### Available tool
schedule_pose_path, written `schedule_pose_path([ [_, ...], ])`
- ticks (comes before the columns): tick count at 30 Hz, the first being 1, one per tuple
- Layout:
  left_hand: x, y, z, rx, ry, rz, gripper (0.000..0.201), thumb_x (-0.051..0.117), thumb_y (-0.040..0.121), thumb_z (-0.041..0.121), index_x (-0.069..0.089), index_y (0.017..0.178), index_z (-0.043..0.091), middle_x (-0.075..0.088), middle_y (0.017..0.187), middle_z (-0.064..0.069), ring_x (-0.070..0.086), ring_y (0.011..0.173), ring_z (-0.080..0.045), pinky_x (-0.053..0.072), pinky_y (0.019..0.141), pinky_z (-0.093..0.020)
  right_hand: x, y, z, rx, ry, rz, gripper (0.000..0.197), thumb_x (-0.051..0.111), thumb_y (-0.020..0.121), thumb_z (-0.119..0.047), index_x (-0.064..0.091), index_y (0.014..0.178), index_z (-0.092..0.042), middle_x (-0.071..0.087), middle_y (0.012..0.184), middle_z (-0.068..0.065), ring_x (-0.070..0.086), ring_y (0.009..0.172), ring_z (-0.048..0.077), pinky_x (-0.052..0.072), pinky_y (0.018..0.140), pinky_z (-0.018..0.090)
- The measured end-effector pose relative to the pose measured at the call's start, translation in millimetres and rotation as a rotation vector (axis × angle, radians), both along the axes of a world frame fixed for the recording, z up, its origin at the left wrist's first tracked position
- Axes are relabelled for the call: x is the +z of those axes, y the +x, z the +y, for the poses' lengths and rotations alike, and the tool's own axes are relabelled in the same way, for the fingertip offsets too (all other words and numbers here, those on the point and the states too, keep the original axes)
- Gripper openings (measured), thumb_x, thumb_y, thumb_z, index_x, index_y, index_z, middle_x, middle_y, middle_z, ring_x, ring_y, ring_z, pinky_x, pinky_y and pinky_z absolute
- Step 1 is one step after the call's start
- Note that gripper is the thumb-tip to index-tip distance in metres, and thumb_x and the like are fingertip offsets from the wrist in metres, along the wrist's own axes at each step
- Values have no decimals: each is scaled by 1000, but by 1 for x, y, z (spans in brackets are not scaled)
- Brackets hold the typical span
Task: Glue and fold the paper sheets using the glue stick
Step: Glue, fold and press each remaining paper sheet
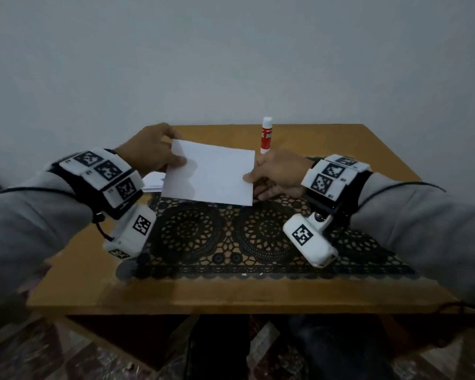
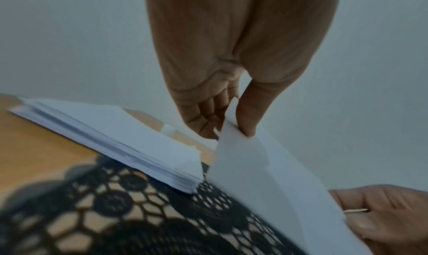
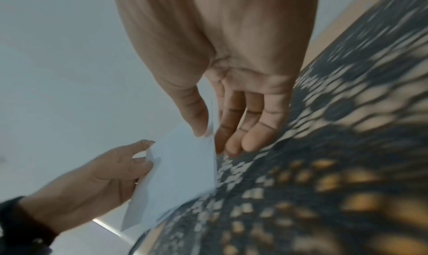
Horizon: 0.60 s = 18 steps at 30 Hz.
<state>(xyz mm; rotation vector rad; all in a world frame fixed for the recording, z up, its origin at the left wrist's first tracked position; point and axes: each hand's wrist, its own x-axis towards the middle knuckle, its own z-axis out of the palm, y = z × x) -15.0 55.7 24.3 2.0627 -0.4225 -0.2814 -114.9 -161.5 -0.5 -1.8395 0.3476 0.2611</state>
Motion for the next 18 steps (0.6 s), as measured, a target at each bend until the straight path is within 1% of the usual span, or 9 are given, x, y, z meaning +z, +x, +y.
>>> schedule_pose_path([
  [3, -1, 20, 21, 117, -28, -12, 31, 69, 79, -7, 51, 96, 12, 63, 103, -21, 62, 92, -33, 54, 83, -52, 1, 26, 24, -55, 92, -3, 12, 60, 92, -4, 57, 104, -4, 65, 95, 14, 60, 69, 19, 52, 60, 28],
  [5, -5, 35, 32, 194, -7, -23, 37, 72, 80, 0, 51, 109, 9, 61, 103, -20, 61, 89, -32, 53, 84, -51, 1, 45, 38, -72, 86, -3, 18, 60, 93, -4, 56, 110, -2, 64, 92, 13, 59, 68, 18, 52, 61, 28],
  [7, -11, 51, 40, 265, 53, -18, 45, 72, 81, 4, 50, 119, 7, 58, 109, -20, 61, 90, -33, 54, 85, -49, -1, 64, 49, -95, 58, -5, 15, 60, 93, -5, 54, 108, -3, 62, 86, 11, 58, 65, 17, 52, 61, 28],
  [9, -17, 64, 46, 292, 122, 13, 51, 71, 82, 1, 48, 126, 7, 55, 112, -19, 59, 91, -31, 53, 83, -43, -2, 80, 57, -127, 27, 11, 15, 60, 93, -5, 53, 106, -3, 60, 81, 11, 56, 61, 17, 52, 55, 27],
  [11, -23, 76, 51, 286, 172, 28, 54, 70, 81, -1, 47, 129, 8, 56, 115, -18, 59, 94, -31, 53, 85, -43, -2, 94, 64, -131, -10, 36, 8, 62, 92, -5, 57, 97, -2, 61, 81, 13, 57, 59, 18, 52, 48, 27],
  [12, -25, 79, 52, 280, 203, 23, 56, 72, 80, -1, 47, 129, 9, 57, 118, -18, 61, 97, -32, 53, 87, -45, -2, 98, 67, -123, -27, 52, 6, 62, 92, -5, 57, 90, -2, 61, 81, 13, 57, 60, 19, 52, 48, 27],
  [14, -29, 86, 55, 266, 280, -19, 57, 74, 78, 1, 47, 128, 10, 57, 120, -17, 61, 98, -33, 54, 87, -45, -5, 104, 73, -101, -56, 73, 18, 58, 95, -7, 50, 79, -6, 57, 78, 10, 54, 61, 18, 51, 56, 27],
  [16, -33, 90, 57, 255, 367, -67, 55, 74, 79, 5, 48, 127, 11, 56, 118, -16, 60, 98, -32, 53, 86, -45, -8, 108, 78, -63, -130, 60, 24, 56, 96, -10, 48, 74, -8, 55, 73, 8, 53, 60, 17, 49, 60, 26],
  [18, -35, 93, 58, 234, 431, -101, 48, 72, 81, 8, 51, 123, 11, 56, 120, -16, 59, 101, -32, 51, 90, -45, -9, 110, 79, -100, -183, 29, 23, 61, 93, -11, 51, 73, -5, 59, 69, 11, 58, 58, 20, 53, 61, 29],
])
